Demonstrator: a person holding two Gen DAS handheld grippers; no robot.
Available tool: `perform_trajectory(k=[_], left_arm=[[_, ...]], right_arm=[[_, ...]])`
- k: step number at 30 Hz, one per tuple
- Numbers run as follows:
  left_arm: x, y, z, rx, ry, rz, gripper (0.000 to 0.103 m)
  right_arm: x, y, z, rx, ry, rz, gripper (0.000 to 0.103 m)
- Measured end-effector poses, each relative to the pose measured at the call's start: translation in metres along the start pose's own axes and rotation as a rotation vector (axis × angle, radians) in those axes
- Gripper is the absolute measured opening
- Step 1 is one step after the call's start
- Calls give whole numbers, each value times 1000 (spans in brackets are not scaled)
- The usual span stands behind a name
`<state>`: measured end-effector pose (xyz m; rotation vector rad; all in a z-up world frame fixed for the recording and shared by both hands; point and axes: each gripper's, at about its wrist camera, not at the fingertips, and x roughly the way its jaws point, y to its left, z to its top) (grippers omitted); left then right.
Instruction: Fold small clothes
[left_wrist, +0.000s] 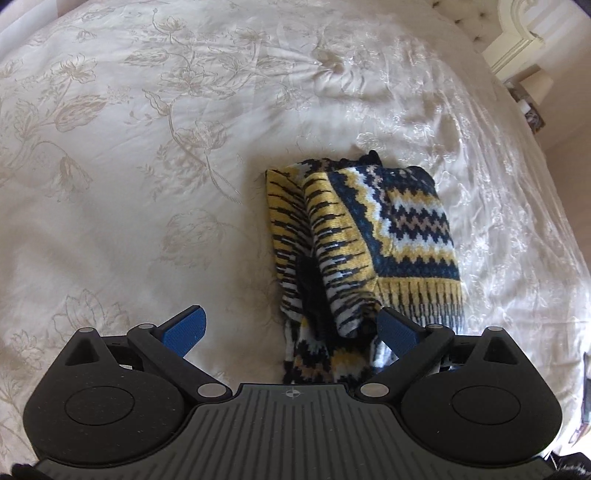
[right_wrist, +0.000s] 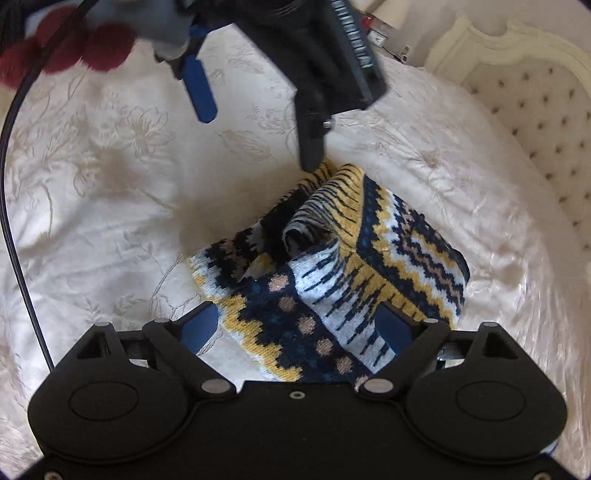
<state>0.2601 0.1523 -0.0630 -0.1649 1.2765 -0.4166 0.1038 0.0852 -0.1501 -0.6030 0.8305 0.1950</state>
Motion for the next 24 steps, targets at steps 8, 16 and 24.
perform_trajectory(k=[8, 16, 24], left_arm=[[13, -2, 5, -77, 87, -138, 101], [52, -19, 14, -124, 173, -264, 101], [84, -25, 37, -137, 115, -223, 99]], right_arm=[[6, -30, 6, 192, 1, 70, 21], [-14, -68, -6, 415, -60, 144, 19], [-9, -65, -8, 430, -55, 169, 17]])
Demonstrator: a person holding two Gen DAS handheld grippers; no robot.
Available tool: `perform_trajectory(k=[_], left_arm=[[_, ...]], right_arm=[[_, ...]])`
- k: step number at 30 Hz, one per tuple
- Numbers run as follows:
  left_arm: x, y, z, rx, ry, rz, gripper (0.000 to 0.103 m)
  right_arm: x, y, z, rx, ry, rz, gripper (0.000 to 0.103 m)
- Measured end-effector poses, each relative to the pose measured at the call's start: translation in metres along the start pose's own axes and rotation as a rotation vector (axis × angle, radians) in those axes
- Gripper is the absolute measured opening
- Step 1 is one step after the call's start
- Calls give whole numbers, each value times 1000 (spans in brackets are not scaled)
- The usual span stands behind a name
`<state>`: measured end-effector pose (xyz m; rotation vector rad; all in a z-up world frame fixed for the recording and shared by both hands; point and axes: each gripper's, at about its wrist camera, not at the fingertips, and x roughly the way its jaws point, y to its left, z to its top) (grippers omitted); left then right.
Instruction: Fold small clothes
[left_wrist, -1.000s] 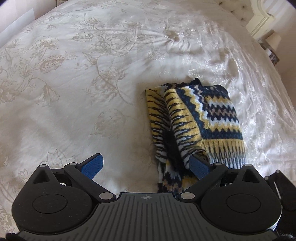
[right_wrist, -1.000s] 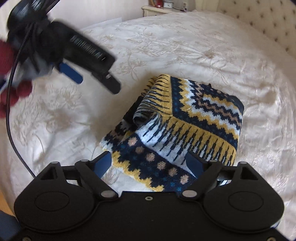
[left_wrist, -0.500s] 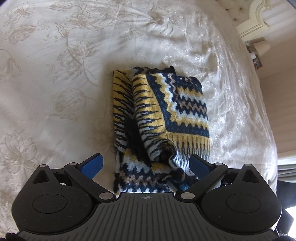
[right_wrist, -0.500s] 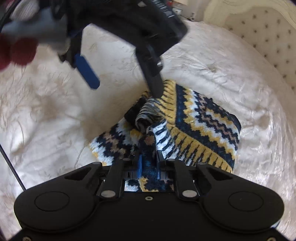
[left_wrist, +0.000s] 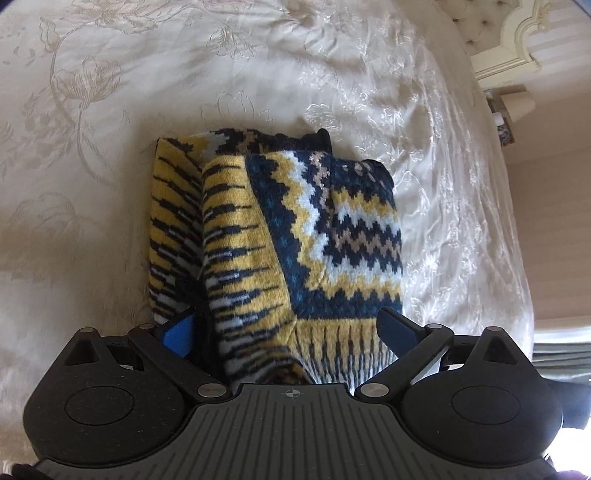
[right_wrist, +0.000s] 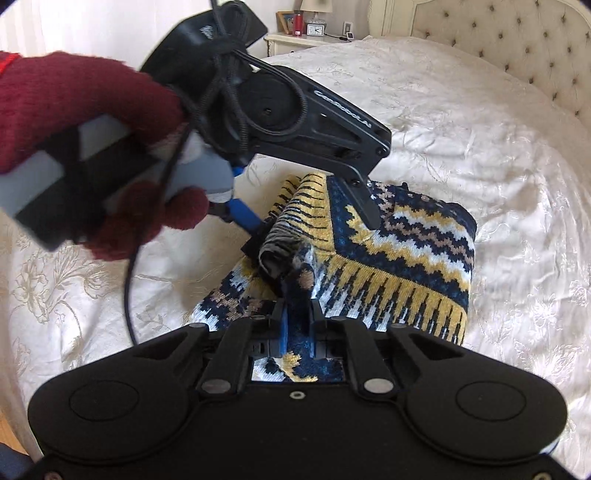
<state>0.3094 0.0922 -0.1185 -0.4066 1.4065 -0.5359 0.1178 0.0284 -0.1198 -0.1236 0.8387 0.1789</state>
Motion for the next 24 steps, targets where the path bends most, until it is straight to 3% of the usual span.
perform_trajectory(k=[1, 4, 6, 7, 8, 10, 14, 17, 19, 22, 24], left_arm=[[1, 1, 2, 2, -7, 10, 93], [3, 10, 5, -55, -16, 56, 61], [2, 22, 6, -109, -32, 31, 44], [0, 26, 6, -128, -49, 22, 26], [-1, 29, 6, -141, -57, 21, 23], [-6, 25, 5, -109, -61, 22, 19], [-28, -3, 8, 57, -112, 36, 17], [-48, -11, 14, 112, -150, 4, 17], [-48, -8, 19, 142, -143, 28, 17], [-30, 5, 22, 160, -100, 107, 17], [-15, 17, 21, 149, -65, 146, 18]], right_arm=[[1, -1, -1, 2, 1, 4, 17], [2, -1, -2, 5, 0, 13, 17], [3, -1, -3, 8, 2, 22, 17], [3, -1, -4, 13, 3, 26, 17], [3, -1, -4, 17, 3, 26, 17], [1, -3, -4, 26, -3, 28, 17], [-11, -6, -1, 58, -35, 34, 16], [-20, -7, 5, 100, -67, 62, 16], [-16, -3, 9, 95, -65, 74, 16], [11, 3, 10, 80, -6, 100, 18], [36, 9, 7, 66, 66, 127, 27]])
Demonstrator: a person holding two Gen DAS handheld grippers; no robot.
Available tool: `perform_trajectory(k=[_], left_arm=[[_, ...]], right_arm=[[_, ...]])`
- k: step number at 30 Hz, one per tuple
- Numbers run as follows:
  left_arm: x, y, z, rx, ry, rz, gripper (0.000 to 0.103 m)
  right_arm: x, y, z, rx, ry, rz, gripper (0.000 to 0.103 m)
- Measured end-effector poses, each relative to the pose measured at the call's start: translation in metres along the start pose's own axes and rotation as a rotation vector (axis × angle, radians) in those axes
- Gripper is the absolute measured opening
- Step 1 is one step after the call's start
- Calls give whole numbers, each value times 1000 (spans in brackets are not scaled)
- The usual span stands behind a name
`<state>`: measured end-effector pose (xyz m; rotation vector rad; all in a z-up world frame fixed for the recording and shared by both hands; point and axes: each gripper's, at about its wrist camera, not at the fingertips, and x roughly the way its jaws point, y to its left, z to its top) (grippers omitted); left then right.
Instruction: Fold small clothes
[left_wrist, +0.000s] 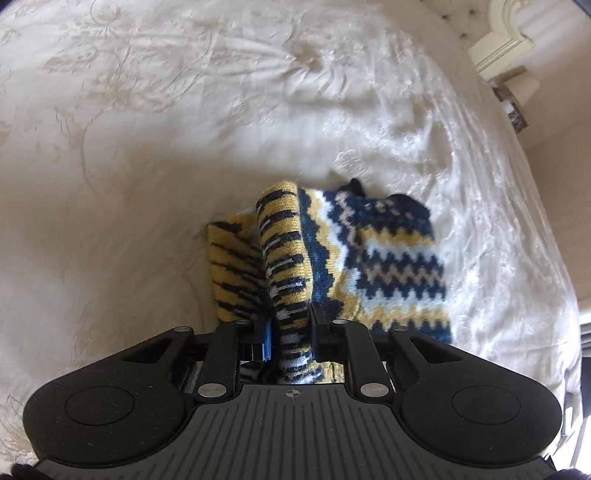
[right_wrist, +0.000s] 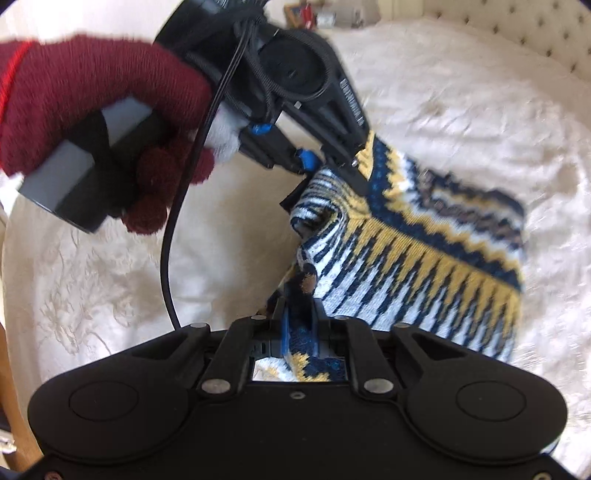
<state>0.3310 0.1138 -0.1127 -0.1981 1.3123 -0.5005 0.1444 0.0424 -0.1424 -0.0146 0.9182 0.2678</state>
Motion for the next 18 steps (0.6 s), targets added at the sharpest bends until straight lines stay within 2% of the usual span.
perform_trajectory(k=[3, 5, 7, 9, 10, 12, 15, 16, 18], left_arm=[[10, 8, -7, -4, 3, 35, 27], [10, 11, -10, -7, -12, 29, 32], [8, 14, -11, -8, -19, 25, 37], [7, 15, -9, -1, -20, 36, 44], [5, 16, -8, -1, -23, 44, 48], [-3, 17, -8, -7, -49, 48, 48], [-21, 16, -12, 4, -105, 55, 50], [-27, 16, -15, 6, -119, 50, 53], [-37, 16, -23, 8, -137, 33, 62]], right_arm=[[25, 2, -7, -18, 95, 41, 33], [22, 2, -9, -33, 93, 71, 47], [12, -1, -12, -31, 72, 140, 56], [3, -2, -16, -35, 58, 176, 57], [-2, 0, -18, -44, 48, 177, 58], [-15, -5, -23, -29, 23, 169, 59], [-35, -26, -29, 55, -29, 153, 66], [-39, -36, -31, 89, -46, 142, 71], [-49, -55, -32, 162, -74, 112, 73]])
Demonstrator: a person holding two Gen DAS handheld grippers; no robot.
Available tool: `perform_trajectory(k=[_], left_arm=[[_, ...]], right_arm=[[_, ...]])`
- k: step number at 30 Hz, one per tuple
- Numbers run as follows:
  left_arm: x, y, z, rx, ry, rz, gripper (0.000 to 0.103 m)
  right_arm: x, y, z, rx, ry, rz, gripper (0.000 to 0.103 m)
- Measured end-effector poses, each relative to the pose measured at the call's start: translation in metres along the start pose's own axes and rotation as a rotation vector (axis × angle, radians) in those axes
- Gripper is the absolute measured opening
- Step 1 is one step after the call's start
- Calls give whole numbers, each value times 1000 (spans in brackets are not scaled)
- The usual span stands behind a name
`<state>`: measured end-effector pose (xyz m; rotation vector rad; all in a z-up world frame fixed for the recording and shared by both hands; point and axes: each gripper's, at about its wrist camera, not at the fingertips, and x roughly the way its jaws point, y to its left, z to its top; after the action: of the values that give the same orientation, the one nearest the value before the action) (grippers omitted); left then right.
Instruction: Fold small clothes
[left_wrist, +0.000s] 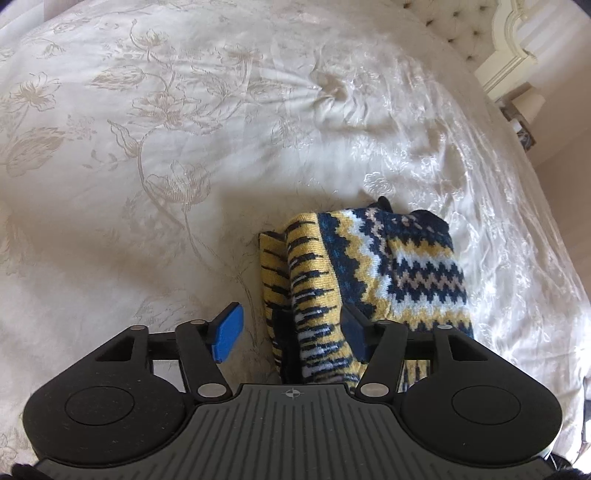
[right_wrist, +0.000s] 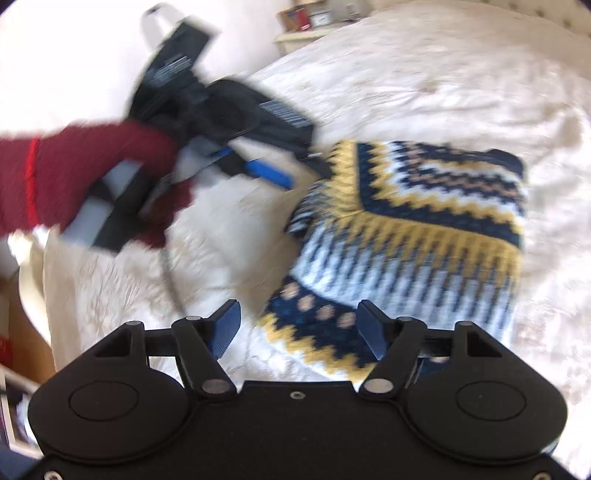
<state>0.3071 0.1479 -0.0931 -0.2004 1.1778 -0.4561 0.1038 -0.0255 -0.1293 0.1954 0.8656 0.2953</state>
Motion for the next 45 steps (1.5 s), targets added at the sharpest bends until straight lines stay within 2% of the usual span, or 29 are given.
perform_trajectory(k=[1, 4, 10, 14, 22, 26, 35, 37, 39, 40, 41, 43, 45], left_arm=[[-5, 0, -4, -1, -4, -11, 69], [-14, -2, -21, -8, -6, -36, 71], [-10, -9, -61, -32, 64, -71, 73], [-2, -14, -79, -34, 110, -78, 73], [21, -23, -90, -13, 150, -81, 77], [35, -24, -89, -18, 166, -89, 82], [59, -21, -77, -78, 184, -191, 83], [67, -21, -72, -105, 211, -244, 82], [72, -19, -67, -144, 223, -345, 76], [72, -19, -65, -152, 225, -378, 66], [71, -21, -64, -141, 224, -388, 62], [66, -29, -63, -91, 224, -395, 62], [61, -35, -64, -74, 225, -409, 62]], right_arm=[[-5, -10, 2, 37, -14, -18, 74], [-14, -44, 10, 163, -53, -60, 85], [-13, -107, 21, 385, -80, -110, 87], [-5, -137, 26, 453, -66, -105, 87], [26, -170, 28, 548, -35, -39, 87], [44, -180, 25, 608, -11, 2, 87], [83, -179, 35, 636, 24, 137, 88], [90, -175, 40, 620, 44, 163, 84], [92, -169, 45, 586, 63, 152, 70], [90, -167, 47, 571, 68, 140, 62], [87, -164, 48, 559, 68, 126, 57], [76, -158, 51, 537, 55, 107, 51], [63, -152, 51, 522, 39, 93, 50]])
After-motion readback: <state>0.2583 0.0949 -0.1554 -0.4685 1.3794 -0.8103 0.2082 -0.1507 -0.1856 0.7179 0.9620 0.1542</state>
